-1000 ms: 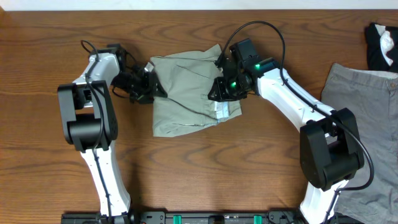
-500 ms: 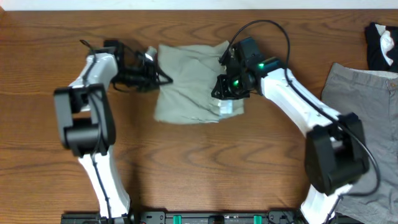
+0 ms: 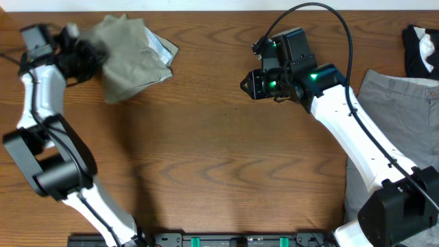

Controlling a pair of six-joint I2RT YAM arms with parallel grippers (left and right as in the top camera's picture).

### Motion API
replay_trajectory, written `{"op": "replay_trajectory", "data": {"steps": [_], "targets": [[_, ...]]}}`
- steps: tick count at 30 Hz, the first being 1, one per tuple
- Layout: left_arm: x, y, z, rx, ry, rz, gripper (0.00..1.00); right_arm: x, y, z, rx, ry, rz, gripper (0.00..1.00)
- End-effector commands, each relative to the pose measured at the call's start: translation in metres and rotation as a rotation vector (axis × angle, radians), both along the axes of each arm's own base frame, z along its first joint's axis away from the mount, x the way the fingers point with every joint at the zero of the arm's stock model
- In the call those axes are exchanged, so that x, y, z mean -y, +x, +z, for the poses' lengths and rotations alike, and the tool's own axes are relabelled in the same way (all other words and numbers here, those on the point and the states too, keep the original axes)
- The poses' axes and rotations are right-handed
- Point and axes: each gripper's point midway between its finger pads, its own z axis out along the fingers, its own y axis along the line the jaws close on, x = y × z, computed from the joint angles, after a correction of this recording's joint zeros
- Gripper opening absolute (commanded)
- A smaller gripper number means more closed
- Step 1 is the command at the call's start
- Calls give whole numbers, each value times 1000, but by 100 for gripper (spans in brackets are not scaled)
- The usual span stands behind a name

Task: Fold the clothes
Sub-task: 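Lift the folded shorts with the left gripper and carry them to the upper left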

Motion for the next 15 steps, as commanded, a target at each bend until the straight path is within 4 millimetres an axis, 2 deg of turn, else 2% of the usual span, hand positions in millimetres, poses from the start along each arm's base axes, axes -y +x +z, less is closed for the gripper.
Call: {"op": "replay_trajectory", "data": {"steps": [1,5,8,12,15], "targets": [[-29,-15,-65,-181,-114,166,6,0,1,-2,4,-12,2,19],[-36,-43,-113,-334,-219,218,6,1,0,-3,-4,-15,2,19],[-49,-71,-133,-472,-173,289,6,0,-2,-4,-8,-17,5,19],[-65,-102,-146,-620,-111,391,6,0,-2,-4,-7,-19,7,19],[-65,-111,-147,-675,-133,443,6,1,-2,-5,-8,-23,6,19]]}}
